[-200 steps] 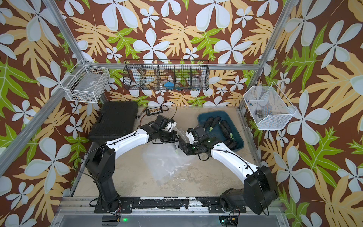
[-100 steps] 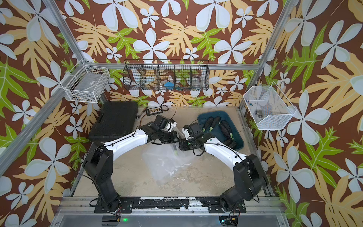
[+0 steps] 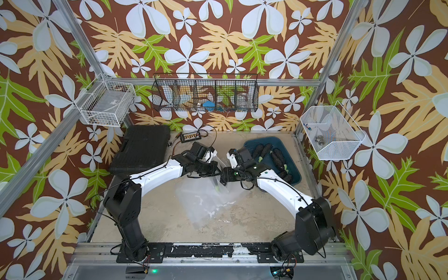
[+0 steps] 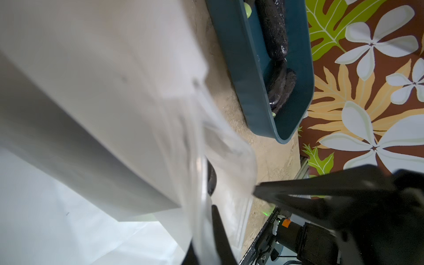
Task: Place the eggplant in a zip-top bag and seal the zipper
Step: Place the eggplant in the zipper food storage bag, then adjust the zipper food storage bag at the center of the board.
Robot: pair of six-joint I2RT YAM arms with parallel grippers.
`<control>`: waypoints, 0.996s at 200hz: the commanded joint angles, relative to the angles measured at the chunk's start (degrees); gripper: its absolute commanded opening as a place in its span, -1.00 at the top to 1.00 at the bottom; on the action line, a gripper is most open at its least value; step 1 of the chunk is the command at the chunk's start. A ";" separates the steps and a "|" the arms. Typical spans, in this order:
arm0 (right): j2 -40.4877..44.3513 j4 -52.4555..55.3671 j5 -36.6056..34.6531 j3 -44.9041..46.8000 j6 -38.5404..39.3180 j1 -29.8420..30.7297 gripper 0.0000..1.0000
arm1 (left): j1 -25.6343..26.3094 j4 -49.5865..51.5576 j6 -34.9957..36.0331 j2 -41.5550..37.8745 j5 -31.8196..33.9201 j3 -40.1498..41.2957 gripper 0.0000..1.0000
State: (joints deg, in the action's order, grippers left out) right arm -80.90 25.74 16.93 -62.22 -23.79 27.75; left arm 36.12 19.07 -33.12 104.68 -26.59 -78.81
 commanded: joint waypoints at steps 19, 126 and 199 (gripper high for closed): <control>3.08 0.95 0.37 3.33 5.68 -2.70 -0.19 | -0.10 -1.32 -0.87 0.53 0.09 -0.82 0.94; 2.87 -7.37 -2.08 11.27 3.74 3.54 -0.30 | -1.58 -3.96 -6.25 -0.84 -0.94 -0.87 0.94; 4.72 -14.19 -4.88 13.68 0.93 3.63 0.64 | -1.58 -3.90 -6.17 -1.41 -0.74 -0.23 0.89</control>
State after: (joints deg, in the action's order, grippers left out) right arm -77.52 15.75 14.61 -49.30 -21.28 31.44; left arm 34.54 15.97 -39.27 103.90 -27.09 -79.55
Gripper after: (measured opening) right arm 0.256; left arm 0.050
